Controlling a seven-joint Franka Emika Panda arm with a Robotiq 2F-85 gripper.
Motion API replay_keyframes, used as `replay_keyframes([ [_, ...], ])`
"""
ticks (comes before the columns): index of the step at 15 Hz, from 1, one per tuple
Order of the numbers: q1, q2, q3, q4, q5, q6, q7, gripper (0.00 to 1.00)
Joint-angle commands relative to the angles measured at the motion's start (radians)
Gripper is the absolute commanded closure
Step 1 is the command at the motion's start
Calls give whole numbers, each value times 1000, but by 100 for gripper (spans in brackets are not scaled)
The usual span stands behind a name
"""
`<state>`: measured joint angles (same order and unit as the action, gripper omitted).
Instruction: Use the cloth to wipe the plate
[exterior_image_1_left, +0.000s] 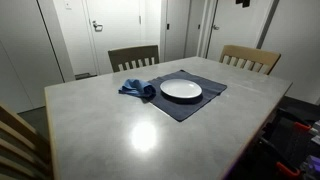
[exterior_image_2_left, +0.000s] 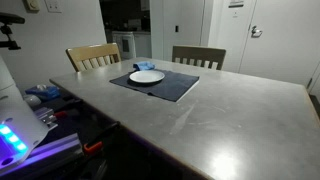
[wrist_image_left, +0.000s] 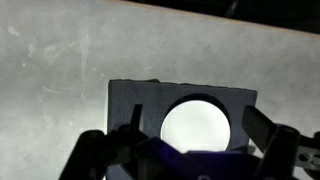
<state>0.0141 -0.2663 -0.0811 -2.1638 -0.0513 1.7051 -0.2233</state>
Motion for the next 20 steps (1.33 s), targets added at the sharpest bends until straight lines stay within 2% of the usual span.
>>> replay_keyframes([
  [1, -10, 1, 9, 2, 2, -2, -2, 0],
  [16, -10, 1, 9, 2, 2, -2, -2, 0],
  [20, -1, 59, 33, 89, -67, -6, -20, 0],
])
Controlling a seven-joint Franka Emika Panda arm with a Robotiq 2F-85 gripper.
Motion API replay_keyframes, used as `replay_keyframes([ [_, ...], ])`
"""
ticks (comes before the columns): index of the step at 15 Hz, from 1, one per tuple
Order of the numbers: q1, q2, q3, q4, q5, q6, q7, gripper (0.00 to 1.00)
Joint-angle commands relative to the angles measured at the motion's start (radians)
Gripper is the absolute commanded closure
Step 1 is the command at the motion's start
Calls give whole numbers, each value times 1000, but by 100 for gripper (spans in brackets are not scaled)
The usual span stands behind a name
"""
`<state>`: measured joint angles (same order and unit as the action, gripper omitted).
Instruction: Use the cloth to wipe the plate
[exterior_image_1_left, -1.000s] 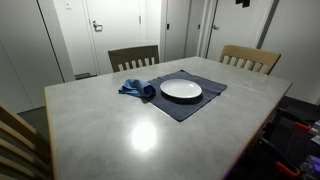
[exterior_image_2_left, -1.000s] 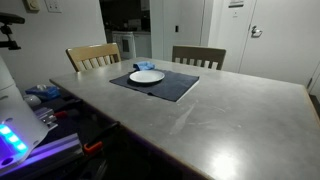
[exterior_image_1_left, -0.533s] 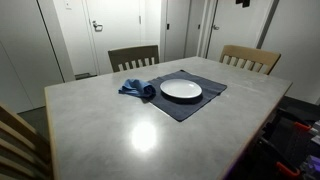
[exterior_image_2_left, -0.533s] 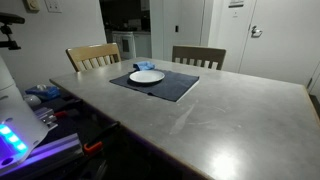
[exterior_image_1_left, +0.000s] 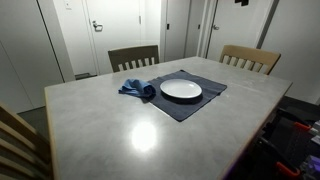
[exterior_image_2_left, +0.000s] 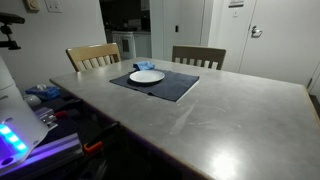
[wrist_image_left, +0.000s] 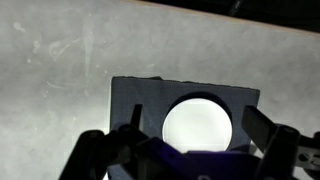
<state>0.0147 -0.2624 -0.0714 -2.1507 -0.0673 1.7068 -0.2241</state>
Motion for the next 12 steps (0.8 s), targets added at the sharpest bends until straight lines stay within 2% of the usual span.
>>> replay_keyframes([
  [1, 1, 76, 30, 108, -74, -7, -33, 0],
  [6, 17, 209, 50, 279, -141, 26, -147, 0],
  [12, 18, 352, 80, 393, -88, 193, -321, 0],
])
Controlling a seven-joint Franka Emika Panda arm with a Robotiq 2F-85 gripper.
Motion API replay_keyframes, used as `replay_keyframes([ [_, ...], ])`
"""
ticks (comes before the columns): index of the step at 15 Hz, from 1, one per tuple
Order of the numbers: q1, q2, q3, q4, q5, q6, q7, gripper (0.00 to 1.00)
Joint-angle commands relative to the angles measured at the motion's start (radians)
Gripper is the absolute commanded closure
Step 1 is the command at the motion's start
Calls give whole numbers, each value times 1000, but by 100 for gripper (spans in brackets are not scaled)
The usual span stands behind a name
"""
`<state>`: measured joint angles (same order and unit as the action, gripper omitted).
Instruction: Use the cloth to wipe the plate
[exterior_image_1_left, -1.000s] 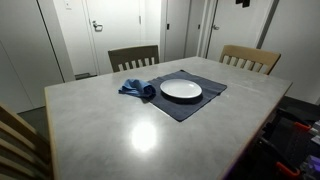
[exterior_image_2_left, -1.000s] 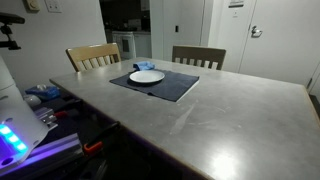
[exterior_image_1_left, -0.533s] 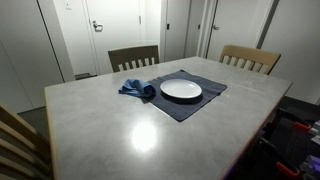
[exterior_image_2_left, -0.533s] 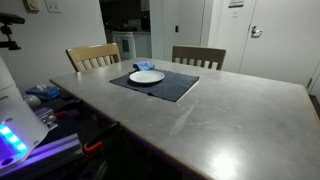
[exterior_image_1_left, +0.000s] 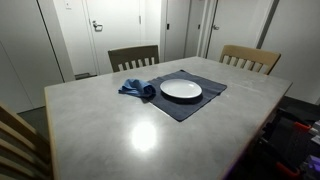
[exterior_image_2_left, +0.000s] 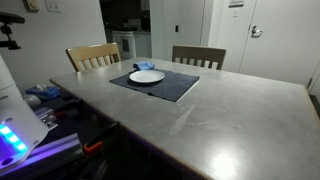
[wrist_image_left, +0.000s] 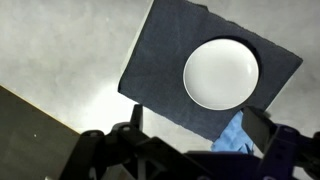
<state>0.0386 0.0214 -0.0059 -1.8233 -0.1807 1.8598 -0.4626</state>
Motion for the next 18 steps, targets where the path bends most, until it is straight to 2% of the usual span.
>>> replay_keyframes([
  [1, -8, 23, 15, 18, 4, 20, -22, 0],
  [5, -8, 58, 22, 49, 7, 33, -48, 0],
  [11, 10, 148, 44, 131, -36, 52, -8, 0],
  [18, 91, 399, 101, 414, -103, 33, 63, 0],
])
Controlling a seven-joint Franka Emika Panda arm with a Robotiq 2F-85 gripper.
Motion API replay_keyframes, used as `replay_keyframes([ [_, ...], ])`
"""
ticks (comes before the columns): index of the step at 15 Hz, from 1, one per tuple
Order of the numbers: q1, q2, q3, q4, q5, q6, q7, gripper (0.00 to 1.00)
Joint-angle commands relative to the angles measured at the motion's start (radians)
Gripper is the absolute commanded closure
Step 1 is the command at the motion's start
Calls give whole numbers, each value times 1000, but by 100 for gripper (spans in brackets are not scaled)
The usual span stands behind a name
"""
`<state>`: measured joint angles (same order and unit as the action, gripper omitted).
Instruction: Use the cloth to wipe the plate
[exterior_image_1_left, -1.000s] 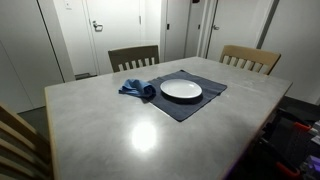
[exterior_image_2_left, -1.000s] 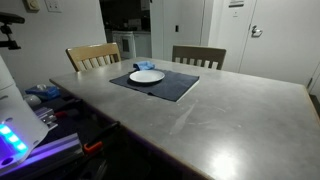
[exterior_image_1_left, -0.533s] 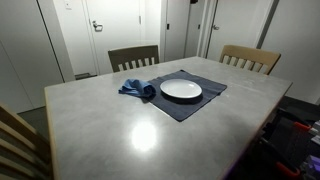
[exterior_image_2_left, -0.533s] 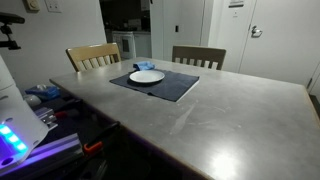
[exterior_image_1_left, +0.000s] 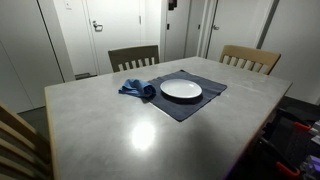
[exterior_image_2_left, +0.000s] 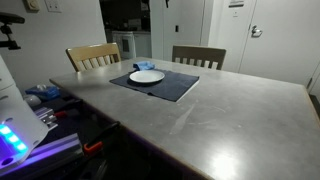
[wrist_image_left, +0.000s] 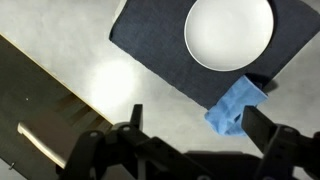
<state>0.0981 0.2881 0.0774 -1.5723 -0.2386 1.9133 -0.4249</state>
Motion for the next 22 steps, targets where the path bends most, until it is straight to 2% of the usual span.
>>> replay_keyframes([
  [1, 49, 174, 20, 217, -61, -32, 40, 0],
  [6, 122, 367, 11, 477, -129, -119, 11, 0],
  [10, 135, 473, 16, 637, -109, -211, -53, 0],
  [11, 134, 409, 17, 515, -116, -140, -4, 0],
  [14, 135, 452, 17, 588, -115, -172, -25, 0],
  [15, 124, 466, 30, 605, -83, -192, -26, 0],
  [16, 113, 476, 38, 613, -38, -200, 12, 0],
  [21, 72, 488, 41, 527, 151, -93, 210, 0],
  [22, 102, 491, 20, 566, 102, -143, 165, 0],
])
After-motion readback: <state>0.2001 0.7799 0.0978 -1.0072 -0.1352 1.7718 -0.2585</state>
